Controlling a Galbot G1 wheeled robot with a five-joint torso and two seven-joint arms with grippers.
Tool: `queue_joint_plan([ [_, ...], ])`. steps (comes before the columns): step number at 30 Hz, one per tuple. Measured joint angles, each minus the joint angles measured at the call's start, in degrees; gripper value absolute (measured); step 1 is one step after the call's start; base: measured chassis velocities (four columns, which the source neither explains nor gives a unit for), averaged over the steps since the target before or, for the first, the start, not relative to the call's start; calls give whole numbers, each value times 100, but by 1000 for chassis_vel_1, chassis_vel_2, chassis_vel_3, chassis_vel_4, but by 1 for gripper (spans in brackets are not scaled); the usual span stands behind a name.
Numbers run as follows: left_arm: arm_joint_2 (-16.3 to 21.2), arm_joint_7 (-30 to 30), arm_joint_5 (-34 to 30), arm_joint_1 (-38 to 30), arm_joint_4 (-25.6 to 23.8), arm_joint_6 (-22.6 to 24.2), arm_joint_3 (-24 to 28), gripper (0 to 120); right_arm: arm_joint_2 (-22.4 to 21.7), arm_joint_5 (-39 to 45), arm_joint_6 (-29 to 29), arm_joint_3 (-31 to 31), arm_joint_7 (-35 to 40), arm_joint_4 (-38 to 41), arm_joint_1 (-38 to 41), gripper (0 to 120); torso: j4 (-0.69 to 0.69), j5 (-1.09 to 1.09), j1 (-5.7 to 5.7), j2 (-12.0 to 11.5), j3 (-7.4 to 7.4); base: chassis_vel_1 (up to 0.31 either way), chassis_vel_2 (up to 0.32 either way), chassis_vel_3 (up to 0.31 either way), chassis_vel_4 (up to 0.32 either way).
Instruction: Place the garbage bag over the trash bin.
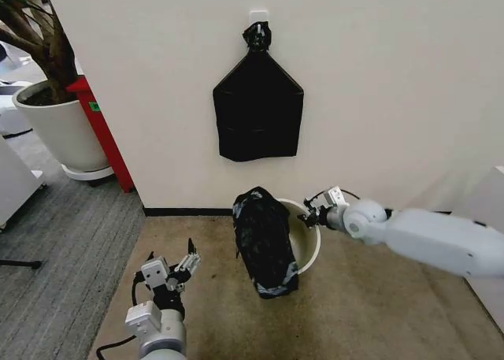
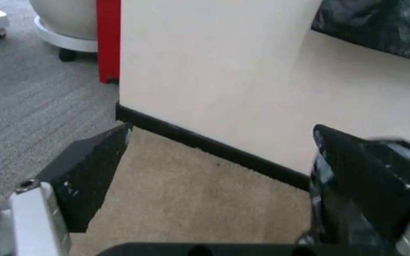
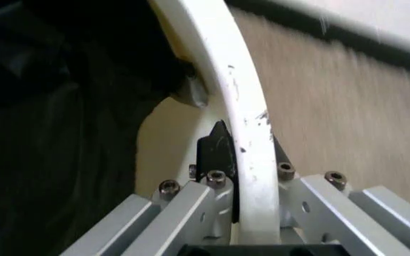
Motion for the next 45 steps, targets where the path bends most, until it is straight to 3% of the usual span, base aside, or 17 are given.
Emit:
queue_joint_plan([
  [3,10,-5,-1,-1,77,-22,11,100,62,934,-722,1172,1715,564,-790,0,2,1,0,0,1,0,0,0,0],
  [5,14,-6,-1,-1,81,-23,14,100,79,1051,-795,1366,1916,626,-926,0,2,-3,0,0,0,0,0,0,0],
  [9,9,-4,-1,-41,125,-23,51,100,241,1589,-1089,2596,2863,867,-1902,0,1,3,0,0,0,0,0,0,0],
  [15,19,5,-3,-117,277,-6,109,100,431,1648,-1091,3428,3385,926,-2767,0,0,2,0,0,0,0,0,0,0],
  [23,19,44,50,-101,321,34,171,100,656,1487,-943,3596,3435,825,-2972,0,-1,0,0,0,0,0,0,0,0],
  [27,2,47,131,39,276,3,156,100,913,1322,-897,3698,3302,689,-3008,0,5,5,0,0,1,0,0,0,0],
  [36,10,50,201,149,206,-22,112,100,1146,715,-848,3825,3041,520,-3292,0,0,-2,0,0,0,0,0,0,0],
  [42,-36,85,260,150,226,-21,163,100,1374,508,-981,3961,3264,475,-3429,0,2,4,0,0,0,0,0,0,0],
  [45,66,90,235,88,268,-14,149,100,1375,440,-1056,4004,3420,503,-3446,12,3,6,0,0,2,0,0,0,0],
])
